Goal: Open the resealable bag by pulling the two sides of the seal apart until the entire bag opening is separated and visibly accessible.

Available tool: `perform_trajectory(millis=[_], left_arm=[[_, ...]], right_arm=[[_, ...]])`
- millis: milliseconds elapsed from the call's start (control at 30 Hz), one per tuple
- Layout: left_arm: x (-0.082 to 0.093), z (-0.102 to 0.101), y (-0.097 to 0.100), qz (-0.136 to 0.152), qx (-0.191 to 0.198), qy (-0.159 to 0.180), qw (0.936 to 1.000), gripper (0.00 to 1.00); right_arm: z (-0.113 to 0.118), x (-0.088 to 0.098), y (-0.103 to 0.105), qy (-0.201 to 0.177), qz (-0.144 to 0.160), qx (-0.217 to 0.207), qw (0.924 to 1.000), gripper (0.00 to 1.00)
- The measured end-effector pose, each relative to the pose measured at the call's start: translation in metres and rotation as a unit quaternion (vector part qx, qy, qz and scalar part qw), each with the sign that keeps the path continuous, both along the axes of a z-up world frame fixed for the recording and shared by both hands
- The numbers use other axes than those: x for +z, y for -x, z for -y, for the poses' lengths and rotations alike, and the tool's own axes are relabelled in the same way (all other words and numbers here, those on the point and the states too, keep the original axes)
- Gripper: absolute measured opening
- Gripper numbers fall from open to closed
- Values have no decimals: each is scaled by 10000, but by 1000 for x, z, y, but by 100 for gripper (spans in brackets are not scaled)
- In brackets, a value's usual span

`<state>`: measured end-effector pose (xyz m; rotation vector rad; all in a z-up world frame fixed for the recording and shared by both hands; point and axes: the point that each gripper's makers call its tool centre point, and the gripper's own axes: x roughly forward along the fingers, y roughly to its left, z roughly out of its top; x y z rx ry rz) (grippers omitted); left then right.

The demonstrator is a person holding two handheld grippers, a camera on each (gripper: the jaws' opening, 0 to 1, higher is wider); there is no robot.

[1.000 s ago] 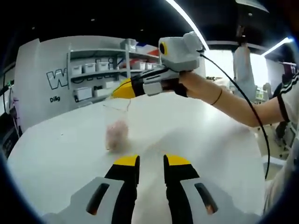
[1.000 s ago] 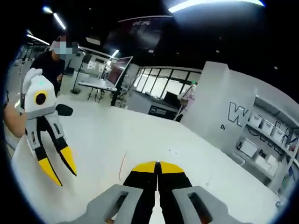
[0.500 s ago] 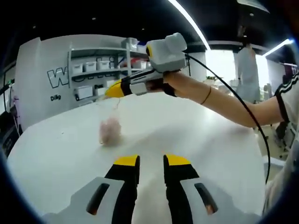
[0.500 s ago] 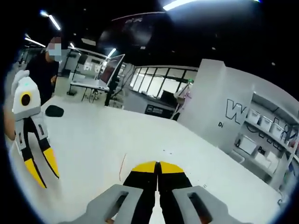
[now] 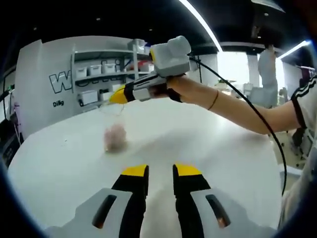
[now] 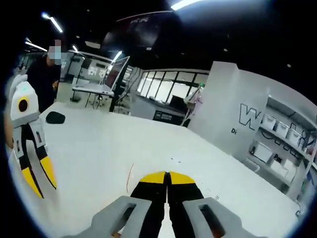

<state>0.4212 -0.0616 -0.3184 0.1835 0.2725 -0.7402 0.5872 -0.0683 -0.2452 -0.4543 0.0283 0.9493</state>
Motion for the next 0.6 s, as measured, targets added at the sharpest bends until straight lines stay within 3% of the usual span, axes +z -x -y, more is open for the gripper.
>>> perform_trajectory(millis=[433, 600], left_arm=[[-1, -1, -1, -11, 18, -44, 10000, 20], [-2, -2, 0, -11, 22, -61, 10000, 20]], right_arm=[[5, -2, -20, -76, -100, -109, 9999, 0], [7, -3, -19, -95, -131, -98, 9998, 0]])
